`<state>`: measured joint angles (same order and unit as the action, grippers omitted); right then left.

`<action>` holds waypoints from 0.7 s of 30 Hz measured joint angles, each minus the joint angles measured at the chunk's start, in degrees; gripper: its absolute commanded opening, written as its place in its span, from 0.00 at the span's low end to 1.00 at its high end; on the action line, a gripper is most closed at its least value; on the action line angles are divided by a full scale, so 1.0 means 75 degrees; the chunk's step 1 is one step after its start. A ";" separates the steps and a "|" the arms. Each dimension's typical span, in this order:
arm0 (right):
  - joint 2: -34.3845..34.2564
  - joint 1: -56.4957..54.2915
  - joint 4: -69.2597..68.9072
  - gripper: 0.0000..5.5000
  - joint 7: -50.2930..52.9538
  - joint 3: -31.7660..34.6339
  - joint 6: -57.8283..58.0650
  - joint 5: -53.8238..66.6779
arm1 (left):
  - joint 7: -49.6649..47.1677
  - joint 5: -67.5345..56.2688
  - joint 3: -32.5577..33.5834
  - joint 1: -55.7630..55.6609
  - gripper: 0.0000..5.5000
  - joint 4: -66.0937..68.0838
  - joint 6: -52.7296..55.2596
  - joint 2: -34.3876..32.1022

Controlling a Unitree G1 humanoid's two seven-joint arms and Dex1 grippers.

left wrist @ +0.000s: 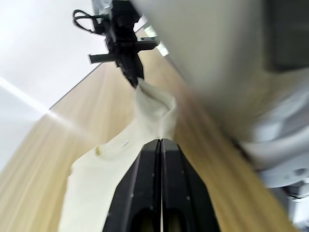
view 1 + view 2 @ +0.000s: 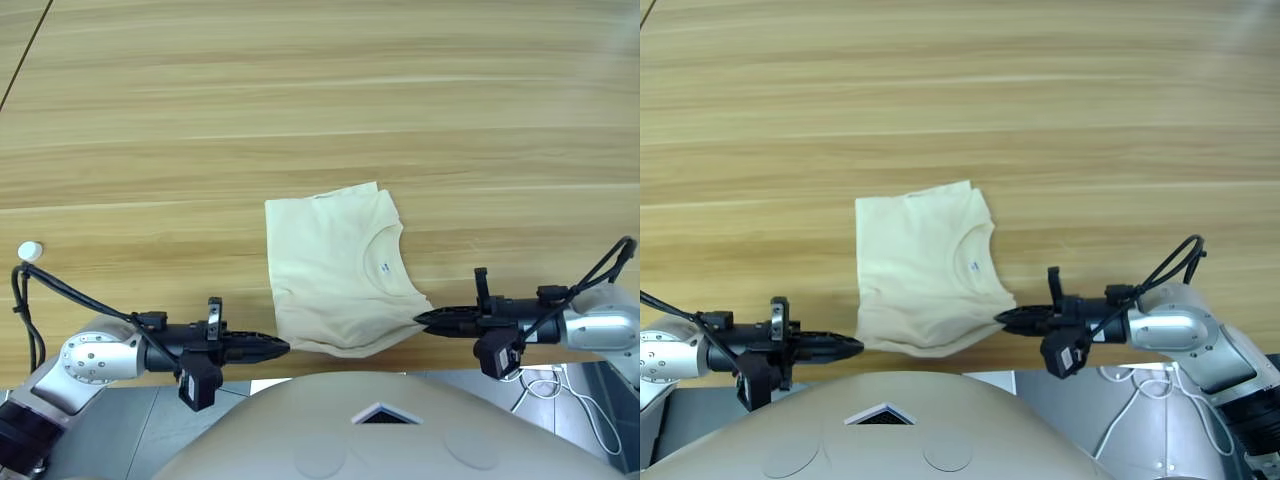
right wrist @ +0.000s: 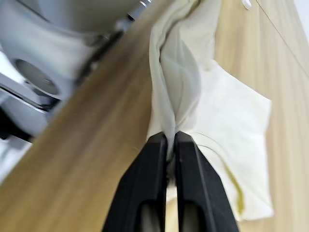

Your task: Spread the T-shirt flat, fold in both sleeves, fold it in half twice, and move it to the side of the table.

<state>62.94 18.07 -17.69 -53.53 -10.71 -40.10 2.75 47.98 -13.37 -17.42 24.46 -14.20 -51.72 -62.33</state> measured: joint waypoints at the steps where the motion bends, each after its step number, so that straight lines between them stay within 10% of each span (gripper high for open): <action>1: -0.0105 -0.0191 0.0032 0.01 0.0029 0.0010 0.0094 -0.0050 | -0.0033 -0.0105 0.0068 -0.0122 0.00 0.0129 0.0071 0.0131; 21: -0.3248 -0.5075 0.3392 0.01 0.1938 -0.1354 0.2471 -0.4190 | -0.1862 0.1688 0.0979 -0.4002 0.00 0.4890 0.1960 0.3732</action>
<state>38.58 -20.00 7.75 -39.00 -20.86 -21.56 -28.68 34.01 -0.71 -10.08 -5.55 22.48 -37.02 -34.35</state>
